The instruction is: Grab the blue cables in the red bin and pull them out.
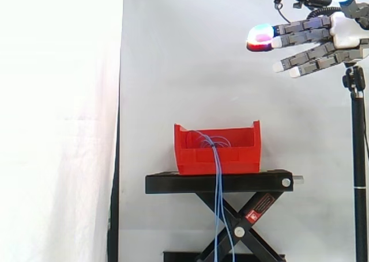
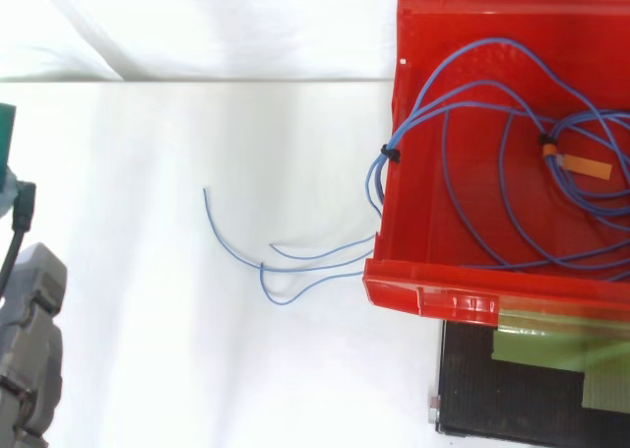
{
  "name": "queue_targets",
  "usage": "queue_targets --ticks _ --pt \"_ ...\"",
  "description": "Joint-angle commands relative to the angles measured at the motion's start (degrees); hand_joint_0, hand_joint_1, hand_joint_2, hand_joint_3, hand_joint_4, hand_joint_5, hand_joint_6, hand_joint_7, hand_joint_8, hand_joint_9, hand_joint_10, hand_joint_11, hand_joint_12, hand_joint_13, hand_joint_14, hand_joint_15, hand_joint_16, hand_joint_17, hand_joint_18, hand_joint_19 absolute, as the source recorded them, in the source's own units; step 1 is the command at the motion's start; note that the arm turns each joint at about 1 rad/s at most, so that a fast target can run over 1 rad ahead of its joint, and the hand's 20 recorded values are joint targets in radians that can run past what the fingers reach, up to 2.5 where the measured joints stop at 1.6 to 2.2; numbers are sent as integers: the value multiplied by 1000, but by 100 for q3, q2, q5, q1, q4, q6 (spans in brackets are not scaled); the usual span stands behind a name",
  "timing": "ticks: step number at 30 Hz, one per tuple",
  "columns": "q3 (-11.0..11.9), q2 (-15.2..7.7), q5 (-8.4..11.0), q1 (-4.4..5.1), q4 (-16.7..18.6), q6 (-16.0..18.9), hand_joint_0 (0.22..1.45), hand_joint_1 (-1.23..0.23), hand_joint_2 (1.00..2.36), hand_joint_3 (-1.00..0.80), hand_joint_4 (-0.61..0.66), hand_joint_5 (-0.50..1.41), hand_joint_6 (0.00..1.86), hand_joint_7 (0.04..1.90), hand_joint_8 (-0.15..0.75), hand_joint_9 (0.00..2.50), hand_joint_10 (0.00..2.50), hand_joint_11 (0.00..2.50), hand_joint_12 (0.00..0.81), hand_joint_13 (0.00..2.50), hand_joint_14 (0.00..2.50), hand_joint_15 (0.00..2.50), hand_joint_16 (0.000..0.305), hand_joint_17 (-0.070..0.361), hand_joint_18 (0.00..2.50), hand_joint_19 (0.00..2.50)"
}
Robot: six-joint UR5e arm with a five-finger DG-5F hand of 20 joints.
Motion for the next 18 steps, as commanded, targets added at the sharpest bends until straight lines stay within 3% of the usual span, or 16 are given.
queue_targets --ticks 1,18 --pt "1 1 -7 0 0 0 779 -767 1000 -1000 105 14 4 126 112 279 0 5 301 0 4 124 52 116 0 270" --pt "1 1 2 0 0 0 781 -767 1000 -1000 104 10 4 126 114 271 0 15 303 0 4 129 50 113 0 287"
